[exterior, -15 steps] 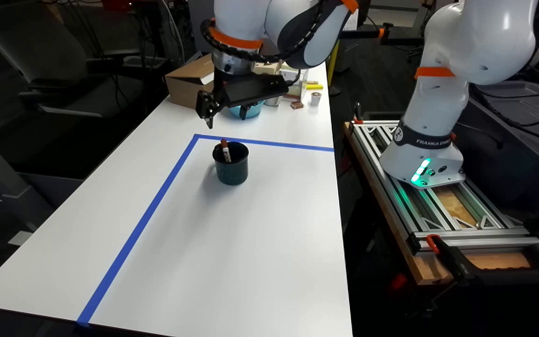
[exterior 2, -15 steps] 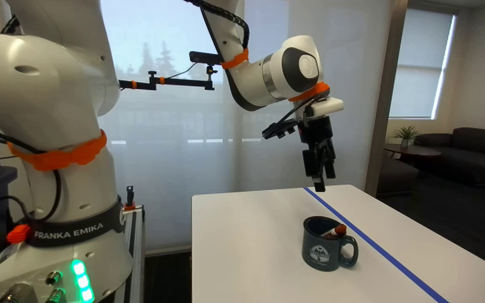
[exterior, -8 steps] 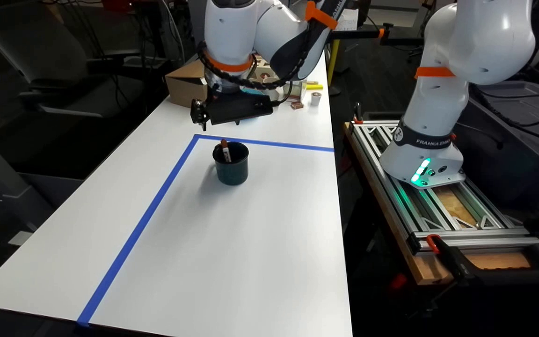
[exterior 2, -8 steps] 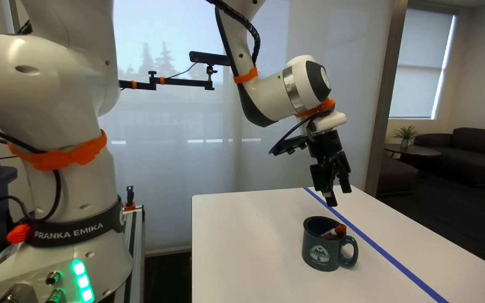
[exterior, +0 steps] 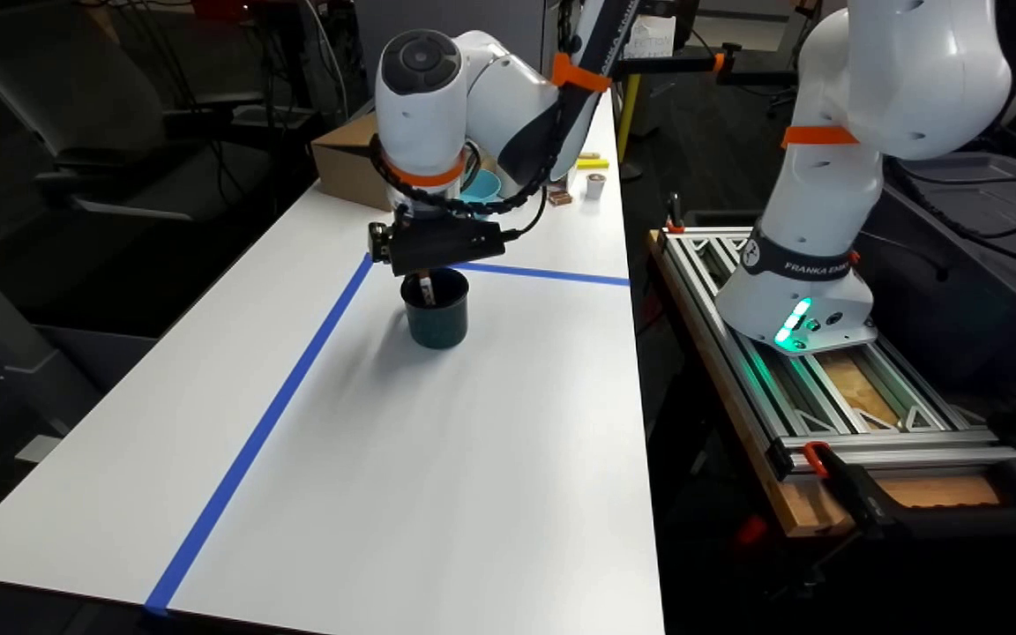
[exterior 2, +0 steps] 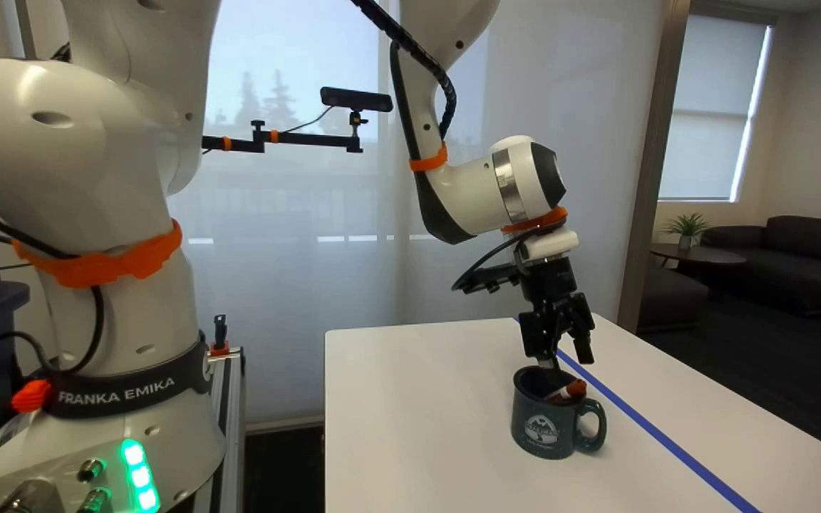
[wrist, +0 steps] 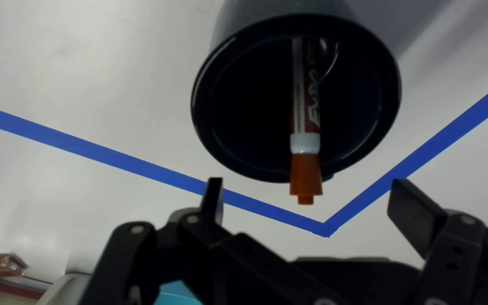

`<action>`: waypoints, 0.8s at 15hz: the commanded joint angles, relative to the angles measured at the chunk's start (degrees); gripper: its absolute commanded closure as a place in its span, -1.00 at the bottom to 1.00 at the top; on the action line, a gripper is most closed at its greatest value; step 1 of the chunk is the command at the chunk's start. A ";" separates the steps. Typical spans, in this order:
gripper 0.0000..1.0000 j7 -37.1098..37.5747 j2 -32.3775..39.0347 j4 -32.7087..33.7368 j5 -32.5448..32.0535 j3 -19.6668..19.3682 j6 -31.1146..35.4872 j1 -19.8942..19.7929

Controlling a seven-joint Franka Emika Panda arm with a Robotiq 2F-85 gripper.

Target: Put the marker on the table

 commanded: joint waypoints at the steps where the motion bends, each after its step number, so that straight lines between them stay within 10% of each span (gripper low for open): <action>1: -1.00 3.92 2.49 2.27 -2.15 -0.66 -1.62 1.52; 12: -0.14 4.30 4.88 4.35 -0.55 -9.25 -1.15 10.54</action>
